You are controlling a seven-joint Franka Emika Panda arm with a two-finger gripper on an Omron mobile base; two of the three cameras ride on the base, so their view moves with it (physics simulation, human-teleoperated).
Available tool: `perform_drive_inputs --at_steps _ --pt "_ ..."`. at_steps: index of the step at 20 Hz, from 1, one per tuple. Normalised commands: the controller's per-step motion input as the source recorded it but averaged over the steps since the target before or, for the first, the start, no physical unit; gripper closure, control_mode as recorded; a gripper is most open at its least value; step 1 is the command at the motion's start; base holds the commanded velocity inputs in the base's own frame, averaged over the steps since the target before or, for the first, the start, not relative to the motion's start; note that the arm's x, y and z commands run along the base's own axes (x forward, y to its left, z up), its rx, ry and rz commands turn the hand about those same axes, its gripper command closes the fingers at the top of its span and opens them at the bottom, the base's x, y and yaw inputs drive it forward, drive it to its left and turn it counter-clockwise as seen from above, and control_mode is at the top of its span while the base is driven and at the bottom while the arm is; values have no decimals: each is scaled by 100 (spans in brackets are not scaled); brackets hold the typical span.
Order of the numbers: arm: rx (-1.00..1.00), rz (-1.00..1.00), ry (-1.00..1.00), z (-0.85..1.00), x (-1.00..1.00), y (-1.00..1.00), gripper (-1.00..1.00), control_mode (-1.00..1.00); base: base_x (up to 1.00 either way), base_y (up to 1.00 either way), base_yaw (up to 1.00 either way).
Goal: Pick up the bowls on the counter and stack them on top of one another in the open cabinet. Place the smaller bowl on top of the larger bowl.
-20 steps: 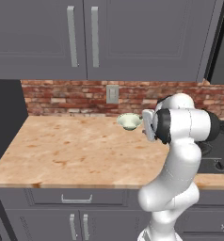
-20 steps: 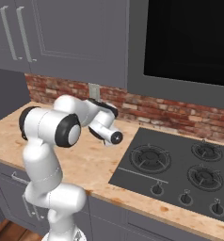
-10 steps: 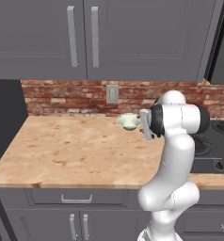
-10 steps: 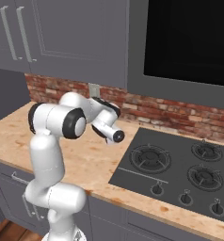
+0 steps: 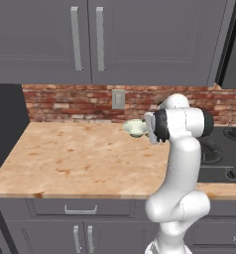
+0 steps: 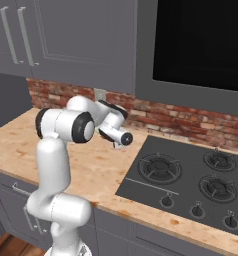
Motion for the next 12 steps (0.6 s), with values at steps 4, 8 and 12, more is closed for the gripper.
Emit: perform_drive_inputs --at_steps 4,8,12 --pt "0 0 5 -30 31 0 -100 -100 0 0 0" --pt "0 0 7 -38 28 0 -100 -100 0 0 0" --pt "0 0 6 -40 25 0 -100 -100 0 0 0"
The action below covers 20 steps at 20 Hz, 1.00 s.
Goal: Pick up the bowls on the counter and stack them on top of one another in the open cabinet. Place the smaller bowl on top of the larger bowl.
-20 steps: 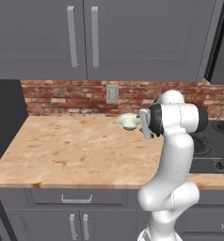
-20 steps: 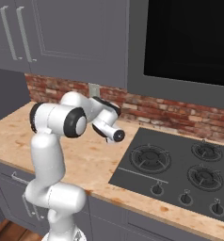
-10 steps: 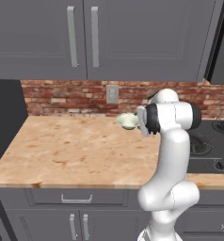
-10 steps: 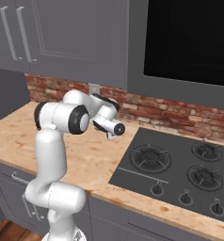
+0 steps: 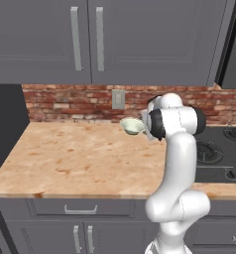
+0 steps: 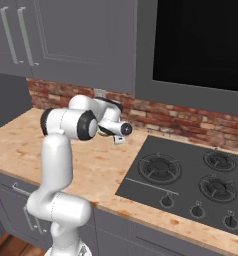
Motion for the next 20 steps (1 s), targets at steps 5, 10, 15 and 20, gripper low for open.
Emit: perform_drive_inputs --at_steps 5,10,15,20 --pt "0 2 5 -40 16 7 -100 -100 0 0 0" --pt "0 4 1 -41 1 22 -100 -100 0 0 0" --pt "0 6 0 -35 -4 35 -100 -100 0 0 0" --pt "0 7 -1 -33 -10 38 -100 -100 0 0 0"
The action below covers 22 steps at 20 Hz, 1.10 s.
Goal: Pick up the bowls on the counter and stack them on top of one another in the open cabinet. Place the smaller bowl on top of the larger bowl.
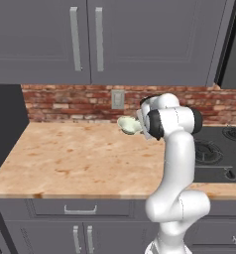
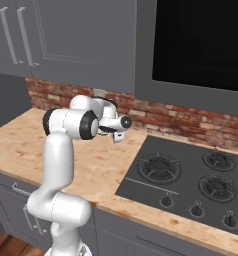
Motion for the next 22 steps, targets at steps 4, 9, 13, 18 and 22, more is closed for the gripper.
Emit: perform_drive_inputs --at_steps 4,9,13,18,22 --pt "-1 7 -1 -41 -10 36 -100 -100 0 0 0" --pt "-1 7 -1 -45 -9 35 -100 -100 0 0 0" --pt "0 7 -1 -54 -7 36 -100 -100 0 0 0" --pt "0 6 0 -60 -3 37 -100 -100 0 0 0" --pt "0 6 0 -62 0 35 -100 -100 0 0 0"
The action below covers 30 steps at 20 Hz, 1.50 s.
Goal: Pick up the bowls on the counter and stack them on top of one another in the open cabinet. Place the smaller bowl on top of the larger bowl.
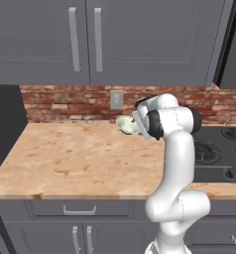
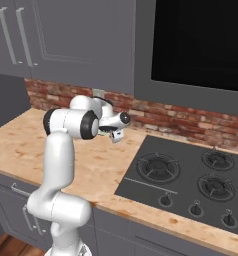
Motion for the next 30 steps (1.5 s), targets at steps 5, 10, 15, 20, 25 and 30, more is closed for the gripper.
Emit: perform_drive_inputs --at_steps 5,10,15,20,25,30 --pt "0 6 0 -62 0 34 -100 -100 0 0 0" --pt "0 5 0 -56 0 35 100 -100 0 0 0" --pt "0 4 0 -42 0 28 100 -100 0 0 0" --pt "0 2 0 -28 0 22 100 -100 0 0 0" --pt "0 2 0 -23 0 21 100 -100 0 0 0" --pt "1 2 -1 -6 -26 13 100 -100 0 0 0"
